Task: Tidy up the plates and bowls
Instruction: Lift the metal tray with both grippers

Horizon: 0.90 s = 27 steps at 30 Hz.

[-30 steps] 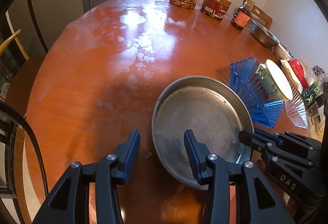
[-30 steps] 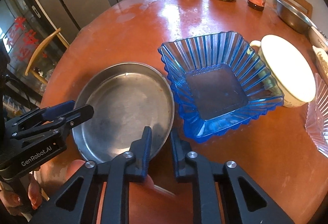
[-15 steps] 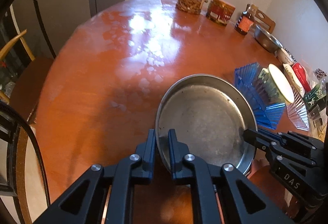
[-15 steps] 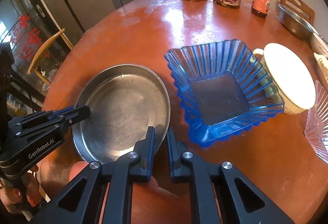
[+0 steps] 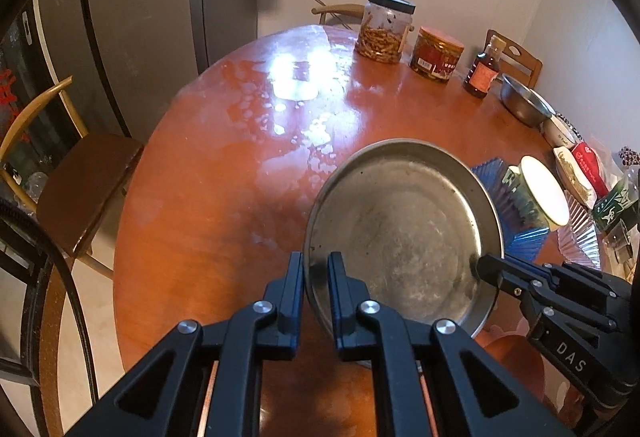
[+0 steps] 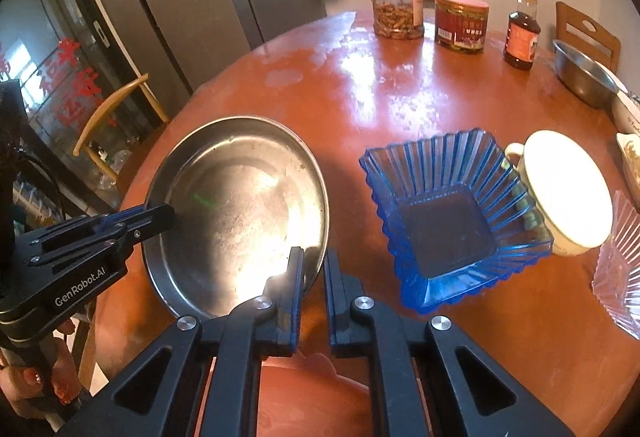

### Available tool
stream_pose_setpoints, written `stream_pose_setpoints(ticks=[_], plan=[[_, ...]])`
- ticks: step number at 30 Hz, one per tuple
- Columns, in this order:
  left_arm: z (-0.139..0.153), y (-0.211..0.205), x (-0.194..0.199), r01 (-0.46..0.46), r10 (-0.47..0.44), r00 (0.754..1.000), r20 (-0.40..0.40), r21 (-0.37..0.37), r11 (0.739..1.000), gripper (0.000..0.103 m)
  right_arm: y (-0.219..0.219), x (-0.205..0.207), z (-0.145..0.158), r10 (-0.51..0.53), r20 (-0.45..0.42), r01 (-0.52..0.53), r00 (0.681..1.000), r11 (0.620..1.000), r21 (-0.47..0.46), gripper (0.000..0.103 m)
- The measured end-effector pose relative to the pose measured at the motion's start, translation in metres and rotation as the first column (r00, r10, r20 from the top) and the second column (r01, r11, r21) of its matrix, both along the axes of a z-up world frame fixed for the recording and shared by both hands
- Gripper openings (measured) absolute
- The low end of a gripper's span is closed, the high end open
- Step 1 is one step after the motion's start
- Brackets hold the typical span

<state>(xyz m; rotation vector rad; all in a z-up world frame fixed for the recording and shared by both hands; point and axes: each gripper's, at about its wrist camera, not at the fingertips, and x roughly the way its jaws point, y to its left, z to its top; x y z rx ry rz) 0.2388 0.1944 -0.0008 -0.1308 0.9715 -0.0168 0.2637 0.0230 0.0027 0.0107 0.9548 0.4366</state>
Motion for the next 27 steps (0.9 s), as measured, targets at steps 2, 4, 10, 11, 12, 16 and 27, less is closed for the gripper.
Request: stream_pose_setpoints(ticks=[2, 4, 10, 11, 12, 16, 27], plan=[[0.004, -0.002, -0.004, 0.006, -0.006, 1.000, 0.009, 0.001, 1.000, 0.012, -0.002, -0.002, 0.003, 0.000, 0.004, 0.000, 1.000, 1.000, 0.001, 0.009], [0.009, -0.006, -0.009, 0.011, -0.011, 1.000, 0.016, 0.003, 1.000, 0.012, -0.006, -0.005, 0.006, -0.001, 0.004, 0.001, 1.000, 1.000, 0.006, 0.009], [0.023, -0.019, -0.024, 0.028, -0.028, 0.999, 0.046, 0.013, 1.000, 0.012, -0.020, -0.021, 0.020, -0.009, 0.026, 0.009, 1.000, 1.000, 0.009, 0.009], [0.024, -0.021, -0.027, 0.031, -0.031, 0.998, 0.048, 0.011, 0.999, 0.012, -0.024, -0.024, 0.023, -0.010, 0.031, 0.010, 0.999, 1.000, 0.008, 0.009], [0.026, -0.023, -0.030, 0.033, -0.033, 0.998, 0.051, 0.011, 0.999, 0.012, -0.027, -0.028, 0.025, -0.011, 0.034, 0.010, 0.999, 1.000, 0.010, 0.009], [0.032, -0.035, -0.045, 0.048, -0.049, 0.997, 0.065, 0.017, 0.999, 0.012, -0.038, -0.042, 0.032, -0.017, 0.043, 0.017, 0.999, 1.000, 0.009, 0.009], [0.018, -0.066, -0.087, 0.081, -0.082, 0.996, 0.043, 0.021, 0.996, 0.012, -0.067, -0.088, 0.027, -0.035, 0.037, 0.035, 0.999, 0.999, -0.003, 0.009]])
